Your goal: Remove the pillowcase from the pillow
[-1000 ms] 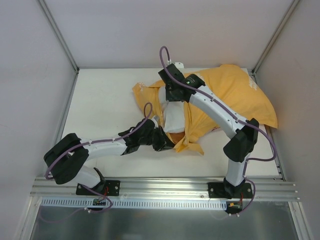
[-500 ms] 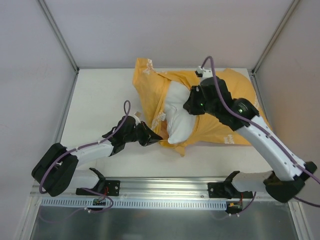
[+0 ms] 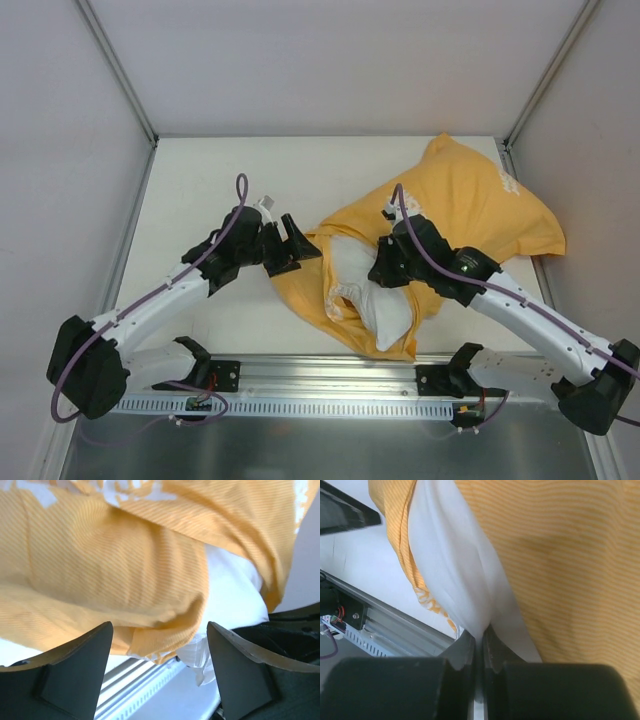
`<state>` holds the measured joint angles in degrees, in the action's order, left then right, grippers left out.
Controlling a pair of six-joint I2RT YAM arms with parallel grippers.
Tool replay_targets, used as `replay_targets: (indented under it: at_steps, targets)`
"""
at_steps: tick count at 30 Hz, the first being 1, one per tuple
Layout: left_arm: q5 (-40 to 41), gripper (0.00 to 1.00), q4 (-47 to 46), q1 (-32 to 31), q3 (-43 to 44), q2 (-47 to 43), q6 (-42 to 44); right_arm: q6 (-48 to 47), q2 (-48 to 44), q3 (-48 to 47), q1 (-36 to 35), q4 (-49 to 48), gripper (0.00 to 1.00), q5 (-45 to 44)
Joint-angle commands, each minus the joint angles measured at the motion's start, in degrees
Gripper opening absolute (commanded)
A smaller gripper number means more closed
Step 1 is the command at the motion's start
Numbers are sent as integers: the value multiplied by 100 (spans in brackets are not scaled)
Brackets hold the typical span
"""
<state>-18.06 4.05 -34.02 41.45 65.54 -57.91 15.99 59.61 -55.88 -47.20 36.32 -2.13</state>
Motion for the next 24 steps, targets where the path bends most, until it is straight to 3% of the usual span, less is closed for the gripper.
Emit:
replay_targets:
  at_steps: [1, 2, 4, 6, 12, 14, 19, 20, 23, 24]
  targets:
    - [760, 77, 1070, 53, 618, -594, 1060, 45, -205, -309, -17, -344, 1, -42]
    - [787, 77, 1219, 53, 697, -717, 1149, 27, -170, -345, -17, -327, 1, -24]
    - [682, 91, 1369, 36, 933, -692, 1386, 36, -64, -423, -26, -336, 1, 46]
    - [620, 99, 1475, -121, 1127, -490, 1510, 45, 23, -459, -26, -397, 1, 72]
    - [919, 99, 1809, -535, 1812, 441, 1888, 19, 200, -687, -79, -345, 1, 99]
    - [989, 93, 1844, -614, 1893, 731, 1906, 1, 200, -766, -88, -266, 1, 81]
    - [1243, 59, 1836, -606, 1981, 1250, 1959, -157, 86, -942, -88, -3, 1, -129]
    - [1253, 35, 1862, -554, 1972, 1268, 1950, -192, 59, -1064, -88, 77, 1, -191]
    - [1069, 2, 1906, -116, 1858, 1059, 1854, -280, -203, -1215, -88, 472, 1, -331]
    - [1060, 0, 1906, 26, 1736, 953, 1819, -315, -318, -1250, -96, 543, 1, -358]
